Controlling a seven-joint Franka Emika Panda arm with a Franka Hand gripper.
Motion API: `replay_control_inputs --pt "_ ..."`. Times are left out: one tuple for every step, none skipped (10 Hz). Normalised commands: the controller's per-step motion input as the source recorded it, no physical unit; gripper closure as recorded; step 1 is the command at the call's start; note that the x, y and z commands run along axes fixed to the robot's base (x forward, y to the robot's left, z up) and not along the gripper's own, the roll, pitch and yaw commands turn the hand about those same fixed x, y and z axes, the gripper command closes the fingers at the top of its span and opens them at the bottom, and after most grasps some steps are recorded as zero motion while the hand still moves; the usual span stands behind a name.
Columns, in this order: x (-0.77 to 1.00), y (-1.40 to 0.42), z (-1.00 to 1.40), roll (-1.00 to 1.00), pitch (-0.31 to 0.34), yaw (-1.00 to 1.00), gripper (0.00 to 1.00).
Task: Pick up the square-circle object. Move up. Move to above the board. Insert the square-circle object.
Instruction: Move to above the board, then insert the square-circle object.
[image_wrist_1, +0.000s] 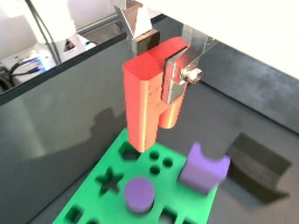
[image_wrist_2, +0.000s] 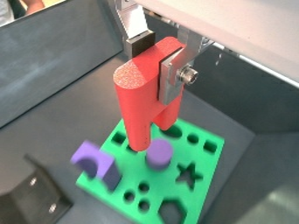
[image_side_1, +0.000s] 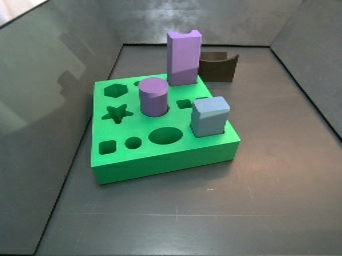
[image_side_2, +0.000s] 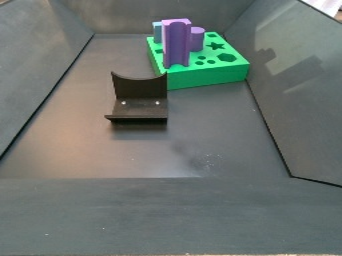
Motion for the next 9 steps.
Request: replay_control_inputs --pt "0.42 -0.91 0.13 0.0 0.142 0.01 1.0" --pt "0.32 -0.67 0.11 0.01 0.139 0.01 1.0" --pt "0.22 -0.41 0.07 0.02 0.134 0.01 1.0" --pt "0.17 -0.28 0.06 0.02 0.12 0.0 1.0" --pt "0.0 0.0 -0.13 0.04 0.0 -1.0 1.0" --pt "0.0 0.0 -0.2 0.01 0.0 -1.0 1.0" --pt "0.0 -0.04 -0.31 0.0 0.0 -1.0 1.0" --pt "0.0 -0.09 -0.34 0.0 0.0 -1.0 1.0" --pt "0.0 -0.28 -0.4 0.0 -0.083 -0.92 1.0"
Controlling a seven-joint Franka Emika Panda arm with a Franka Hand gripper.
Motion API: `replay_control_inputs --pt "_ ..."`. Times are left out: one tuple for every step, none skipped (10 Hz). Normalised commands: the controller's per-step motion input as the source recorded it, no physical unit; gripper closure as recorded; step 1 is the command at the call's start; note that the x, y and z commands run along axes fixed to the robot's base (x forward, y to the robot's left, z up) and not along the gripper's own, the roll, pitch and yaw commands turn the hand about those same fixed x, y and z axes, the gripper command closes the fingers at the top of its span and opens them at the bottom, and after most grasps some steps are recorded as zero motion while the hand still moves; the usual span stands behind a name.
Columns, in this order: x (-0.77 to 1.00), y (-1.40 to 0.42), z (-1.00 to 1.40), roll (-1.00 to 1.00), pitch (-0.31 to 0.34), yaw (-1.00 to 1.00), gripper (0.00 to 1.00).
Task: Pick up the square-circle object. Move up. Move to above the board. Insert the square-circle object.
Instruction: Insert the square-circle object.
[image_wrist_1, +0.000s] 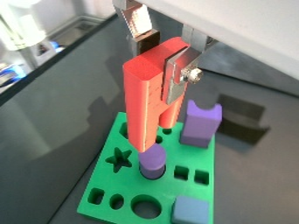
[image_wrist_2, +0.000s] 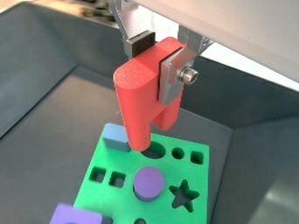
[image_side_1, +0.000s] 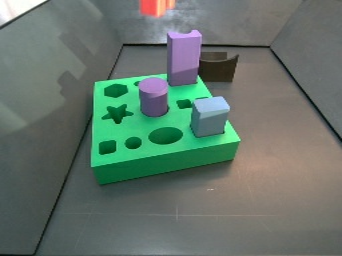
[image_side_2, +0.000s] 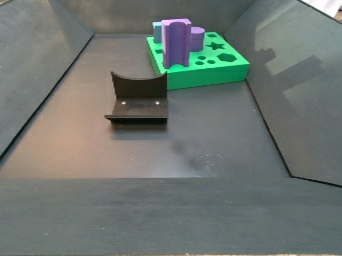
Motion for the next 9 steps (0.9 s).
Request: replay_control_inputs --pt "0.0 -0.38 -0.44 0.0 -0.093 -0.83 1.0" --pt "-0.15 -0.47 -0.63 -0.02 -0.157 -0.68 1.0" --pt "-0.25 -0.49 -0.78 -0.05 -0.21 -0.61 1.0" --pt "-0.21 -0.27 -0.87 -0.06 -0.146 -0.75 1.0" --pt "-0.09 0.0 -0.91 -0.01 -0.09 -1.0 1.0" --pt "-0.07 0.0 -0.89 0.0 -0.027 -1.0 1.0" --pt "-0.08 0.0 -0.89 0.0 -0.023 -1.0 1.0" --pt "-0.11 0.0 -0.99 -0.02 -0.044 -1.0 1.0" --pt "-0.13 0.0 -0.92 0.0 -0.033 -1.0 1.0"
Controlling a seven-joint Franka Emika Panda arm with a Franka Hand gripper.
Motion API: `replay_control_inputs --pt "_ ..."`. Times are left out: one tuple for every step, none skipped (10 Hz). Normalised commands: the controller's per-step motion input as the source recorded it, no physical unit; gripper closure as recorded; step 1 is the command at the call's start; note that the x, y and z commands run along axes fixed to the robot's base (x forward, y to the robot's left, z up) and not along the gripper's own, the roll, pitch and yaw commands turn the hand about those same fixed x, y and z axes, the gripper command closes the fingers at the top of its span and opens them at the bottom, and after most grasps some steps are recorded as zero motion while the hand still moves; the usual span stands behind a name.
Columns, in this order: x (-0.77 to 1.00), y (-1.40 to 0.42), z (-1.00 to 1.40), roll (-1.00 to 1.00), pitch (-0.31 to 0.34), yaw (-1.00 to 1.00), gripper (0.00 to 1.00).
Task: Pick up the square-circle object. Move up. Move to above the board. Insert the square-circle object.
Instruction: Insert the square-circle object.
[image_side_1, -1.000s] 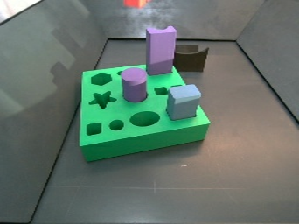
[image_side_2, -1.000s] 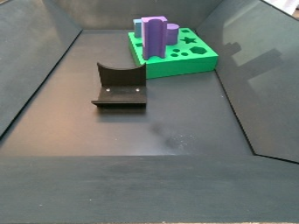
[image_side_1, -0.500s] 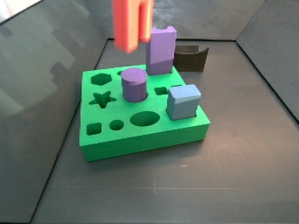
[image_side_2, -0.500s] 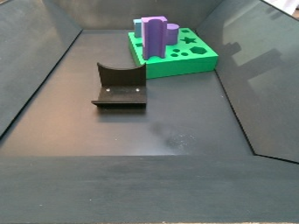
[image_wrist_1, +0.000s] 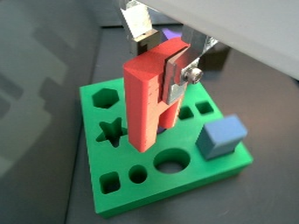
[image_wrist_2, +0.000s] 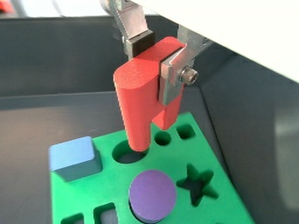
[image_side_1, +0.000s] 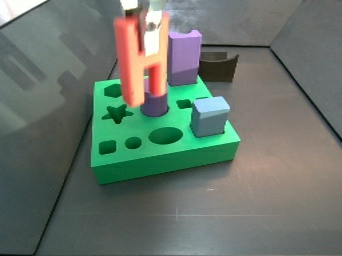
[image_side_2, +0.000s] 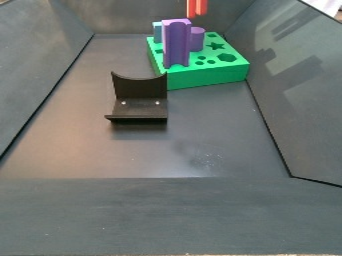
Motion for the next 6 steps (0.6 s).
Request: replay_control_inputs --pt "-0.36 0.0 -0.44 0.05 0.0 -0.8 1.0" --pt "-0.41 0.01 -0.3 0.09 0.01 -0.75 1.0" --pt "-0.52 0.0 -0.37 0.11 0.0 -0.64 1.0" --pt "-0.6 -0.07 -0.36 0.14 0.0 -0.52 1.0" --pt "-0.44 -0.37 -0.14 0.13 -0.087 -0.35 1.0" --pt "-0.25 -0.52 -0.11 0.08 -0.147 -0.29 1.0"
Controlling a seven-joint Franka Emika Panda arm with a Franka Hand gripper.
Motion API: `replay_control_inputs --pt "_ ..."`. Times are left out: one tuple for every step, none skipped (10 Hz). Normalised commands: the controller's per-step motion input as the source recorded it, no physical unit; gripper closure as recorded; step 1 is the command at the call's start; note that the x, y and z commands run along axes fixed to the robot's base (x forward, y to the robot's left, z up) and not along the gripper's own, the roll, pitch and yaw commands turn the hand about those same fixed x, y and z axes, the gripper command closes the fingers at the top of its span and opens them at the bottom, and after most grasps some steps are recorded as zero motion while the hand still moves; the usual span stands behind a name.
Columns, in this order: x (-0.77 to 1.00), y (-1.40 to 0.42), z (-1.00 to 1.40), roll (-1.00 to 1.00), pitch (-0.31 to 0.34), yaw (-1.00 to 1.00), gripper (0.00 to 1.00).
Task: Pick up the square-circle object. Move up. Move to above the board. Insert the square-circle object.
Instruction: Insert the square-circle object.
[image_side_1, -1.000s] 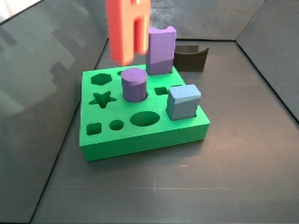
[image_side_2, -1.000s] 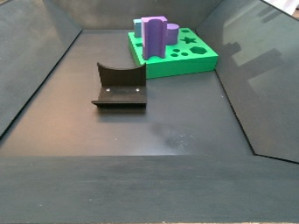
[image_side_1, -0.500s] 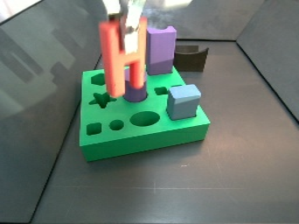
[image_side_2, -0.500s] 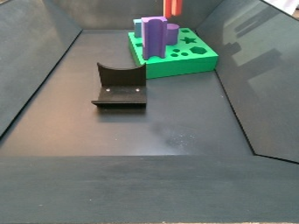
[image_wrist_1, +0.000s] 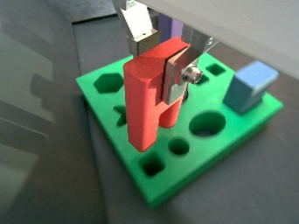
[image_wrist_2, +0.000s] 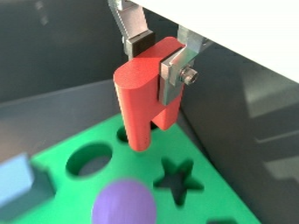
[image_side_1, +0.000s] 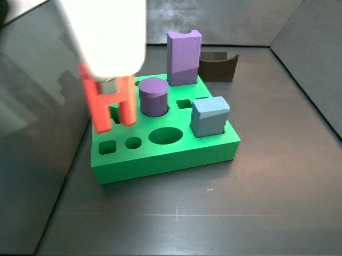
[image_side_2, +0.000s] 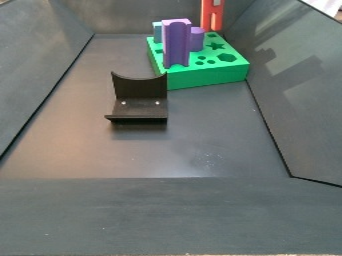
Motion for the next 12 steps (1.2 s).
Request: replay_control_inputs --pt "-0.01 -0.4 -0.16 -0.01 -0.154 -0.25 1.0" --pt "0.0 -0.15 -0.19 -0.06 -0.151 -0.2 1.0" --pt "0.0 0.0 -0.24 0.0 -0.169 -0.36 1.0" --pt "0.0 -0.15 -0.47 0.07 -0.201 -0.44 1.0" --pt "-0.03 -0.11 -0.42 0.03 -0.217 -0.41 1.0" --pt "-0.13 0.0 -0.27 0.0 -0.169 -0.25 1.0" --pt "-0.06 0.0 -0.17 0.0 -0.111 -0.04 1.0" --pt "0.0 0.03 -0.18 0.0 -0.027 0.0 1.0" --pt "0.15 0.0 -0.29 0.0 0.0 -0.04 1.0" --pt "0.27 0.0 -0.38 0.0 0.0 -0.07 1.0" --pt "0.29 0.0 -0.44 0.0 0.0 0.0 1.0" --pt "0.29 0.0 -0.46 0.0 0.0 0.0 1.0"
